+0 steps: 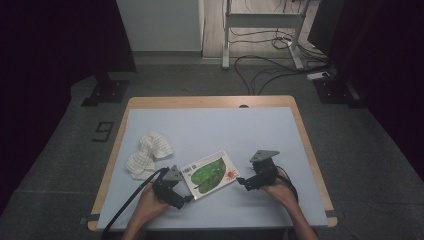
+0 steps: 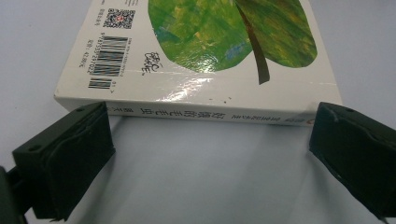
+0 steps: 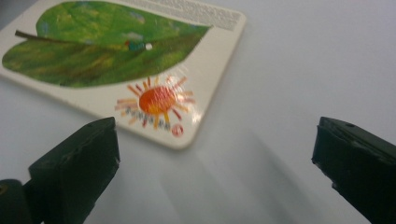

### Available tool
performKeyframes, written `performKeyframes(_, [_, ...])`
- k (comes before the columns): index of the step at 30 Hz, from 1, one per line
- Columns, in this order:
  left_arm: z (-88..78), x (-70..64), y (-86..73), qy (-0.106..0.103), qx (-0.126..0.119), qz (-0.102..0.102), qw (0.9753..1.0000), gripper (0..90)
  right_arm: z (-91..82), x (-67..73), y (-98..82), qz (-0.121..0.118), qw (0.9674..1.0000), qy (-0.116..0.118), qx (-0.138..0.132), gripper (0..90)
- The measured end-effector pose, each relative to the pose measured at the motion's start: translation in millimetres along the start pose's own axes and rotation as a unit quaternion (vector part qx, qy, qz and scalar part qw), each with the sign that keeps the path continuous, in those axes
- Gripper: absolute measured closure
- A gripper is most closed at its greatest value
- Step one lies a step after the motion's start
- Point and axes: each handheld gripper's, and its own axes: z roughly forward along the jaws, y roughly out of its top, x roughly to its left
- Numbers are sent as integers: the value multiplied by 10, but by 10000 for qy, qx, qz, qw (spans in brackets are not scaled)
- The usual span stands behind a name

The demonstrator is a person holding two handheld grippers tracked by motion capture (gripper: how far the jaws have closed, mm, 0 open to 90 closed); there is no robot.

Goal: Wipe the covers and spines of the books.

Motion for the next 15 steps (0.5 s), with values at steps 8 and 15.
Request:
performKeyframes(8, [1,5,-3,-16,0,-13,10000,0,338,27,283,-97,9996,201,149,0])
performKeyframes(15, [1,6,-4,-17,-2,-17,10000,0,609,12,433,3,9989,397,247,0])
